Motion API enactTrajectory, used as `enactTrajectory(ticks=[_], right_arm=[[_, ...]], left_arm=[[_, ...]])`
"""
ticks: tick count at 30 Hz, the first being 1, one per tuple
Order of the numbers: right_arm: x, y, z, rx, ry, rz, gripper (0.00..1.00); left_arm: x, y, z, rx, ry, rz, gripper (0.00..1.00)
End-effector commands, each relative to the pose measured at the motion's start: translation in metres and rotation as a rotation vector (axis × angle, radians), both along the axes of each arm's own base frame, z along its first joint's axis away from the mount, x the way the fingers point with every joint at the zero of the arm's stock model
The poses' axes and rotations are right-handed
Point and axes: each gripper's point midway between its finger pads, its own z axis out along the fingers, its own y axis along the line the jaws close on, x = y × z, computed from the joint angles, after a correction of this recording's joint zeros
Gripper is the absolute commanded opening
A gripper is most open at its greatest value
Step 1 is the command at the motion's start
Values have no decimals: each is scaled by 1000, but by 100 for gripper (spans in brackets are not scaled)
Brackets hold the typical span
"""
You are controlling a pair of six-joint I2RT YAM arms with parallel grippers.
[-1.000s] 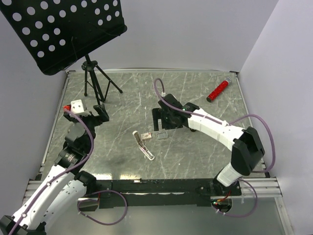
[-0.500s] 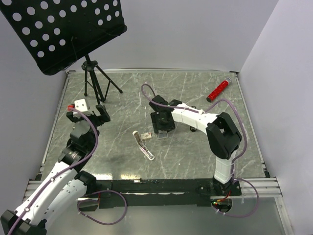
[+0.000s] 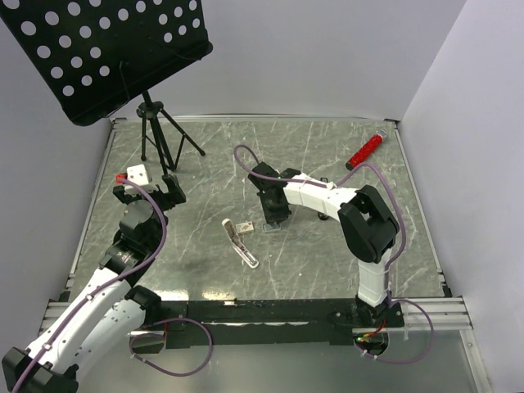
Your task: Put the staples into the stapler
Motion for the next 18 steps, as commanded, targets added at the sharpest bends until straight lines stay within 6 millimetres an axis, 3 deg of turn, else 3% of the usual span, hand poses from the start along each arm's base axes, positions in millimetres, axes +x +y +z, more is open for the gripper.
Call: enactTrajectory(ticks=[1,18], right_arm=[[8,0,1,-8,-25,-10,29],[0,-7,-17,-43,8,-7,25]], left_arm=[[2,1,9,-17,-39,9,97],[2,-1,10,-11,-40,-7,97]])
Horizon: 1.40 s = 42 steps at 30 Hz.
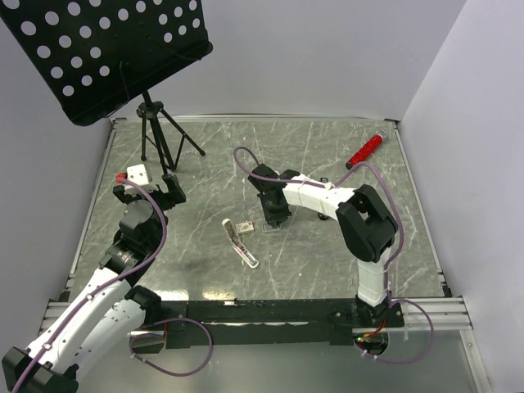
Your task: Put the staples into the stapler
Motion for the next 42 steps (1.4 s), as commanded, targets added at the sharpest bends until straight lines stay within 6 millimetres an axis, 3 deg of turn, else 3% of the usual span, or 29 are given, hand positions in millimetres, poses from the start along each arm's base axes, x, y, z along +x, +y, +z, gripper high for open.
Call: enactTrajectory(ticks=[1,16,25,34,42], right_arm=[[1,-5,-10,-29,2,-6,25],[0,-20,-11,-92,-12,-22,24],[-3,-13,-15,-52,7,-10,20],[-7,-7,-19,-18,29,0,27],[-5,-29,-23,-121,17,-24,26]], left_arm=[[1,-1,10,-12,-39,-6,97],[1,-2,10,-10,-39,-11,97],[1,-1,10,-11,-40,-11,97],[0,-1,11,-12,-43,-10,97],[0,-1,11,-13,-44,-8,97]])
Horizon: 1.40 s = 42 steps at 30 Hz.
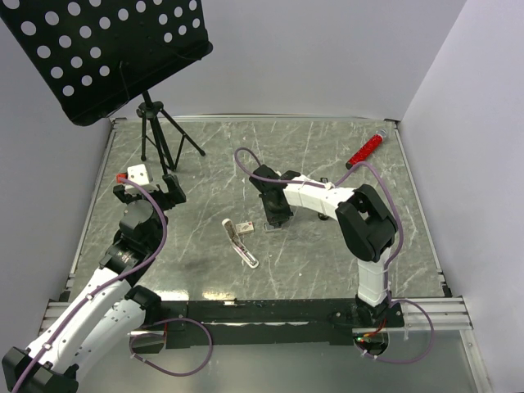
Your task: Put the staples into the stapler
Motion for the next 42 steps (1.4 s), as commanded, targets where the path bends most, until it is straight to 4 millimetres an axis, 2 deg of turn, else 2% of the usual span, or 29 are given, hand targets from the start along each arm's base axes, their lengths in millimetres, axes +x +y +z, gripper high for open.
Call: enactTrajectory(ticks=[1,7,14,18,23,25,28,29,30,35,42], right_arm=[[-8,-22,-17,-98,27,-13,25],[-10,-21,-21,-98,46,-15,23],[-17,-3,-27,21,90,-13,27],[-18,-5,-30,41,103,-39,34],[-17,-8,-29,63,102,-40,34],[-13,-19,-26,-2,80,-49,32],[-8,-25,-23,-40,59,-41,28],[-8,-25,-22,-39,56,-38,26],[-7,-25,-20,-36,51,-35,20],[-7,-19,-12,-6,45,-32,13],[3,-10,29,67,-41,11,13]], left_arm=[[0,0,11,-19,-44,-3,97],[0,0,11,-20,-45,-5,97],[0,0,12,-18,-45,-3,97],[0,0,12,-20,-46,-6,97],[-1,1,12,-20,-48,-1,97],[-1,1,13,-22,-52,-3,97],[-1,0,14,-22,-53,-6,97],[-1,0,13,-21,-50,-6,97],[-1,0,13,-23,-52,-5,97],[-1,1,14,-21,-53,-4,97],[-1,0,14,-23,-54,-9,97]])
